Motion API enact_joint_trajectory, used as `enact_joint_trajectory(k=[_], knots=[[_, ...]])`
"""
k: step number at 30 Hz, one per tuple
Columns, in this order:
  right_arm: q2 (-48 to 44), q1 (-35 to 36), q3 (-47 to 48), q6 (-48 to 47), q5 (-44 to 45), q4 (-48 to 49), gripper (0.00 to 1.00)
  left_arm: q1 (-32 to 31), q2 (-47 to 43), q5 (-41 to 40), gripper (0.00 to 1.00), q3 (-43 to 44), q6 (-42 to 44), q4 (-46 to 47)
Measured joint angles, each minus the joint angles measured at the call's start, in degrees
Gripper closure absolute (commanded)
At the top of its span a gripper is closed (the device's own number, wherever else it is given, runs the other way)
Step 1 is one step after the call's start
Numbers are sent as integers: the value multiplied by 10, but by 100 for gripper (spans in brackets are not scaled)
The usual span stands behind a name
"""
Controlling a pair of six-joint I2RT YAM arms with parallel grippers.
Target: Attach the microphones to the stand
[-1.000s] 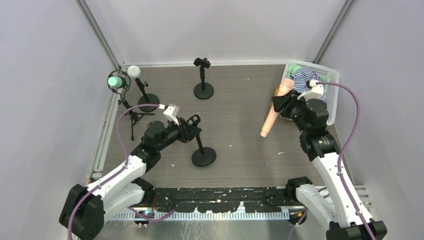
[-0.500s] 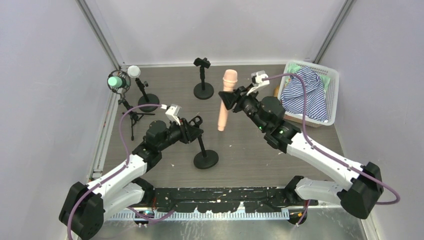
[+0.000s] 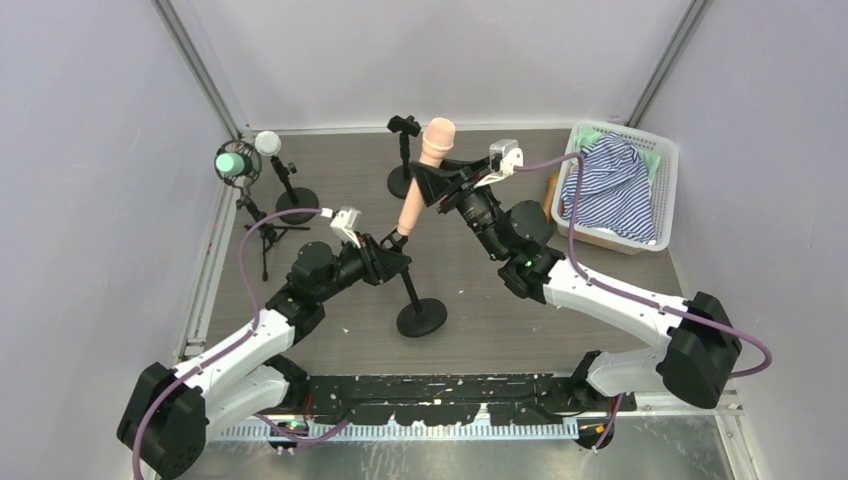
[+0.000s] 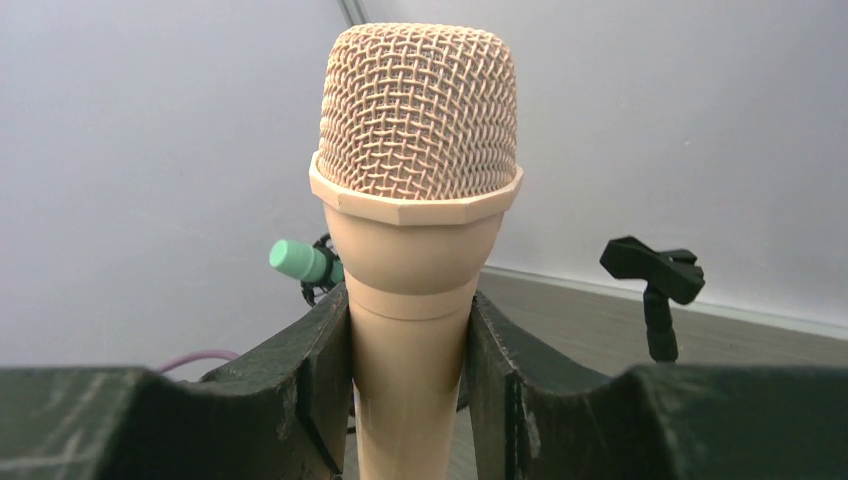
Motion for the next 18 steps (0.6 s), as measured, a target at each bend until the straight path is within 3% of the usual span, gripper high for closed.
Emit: enact_joint_trajectory(k=[8,18], knots=[[1,3,-15,-7,-6,68,99,-7,0,3,100,0,-43,65],[1,5,-27,-16,-26,81,99,-25,9,10,99,0,-62,121]])
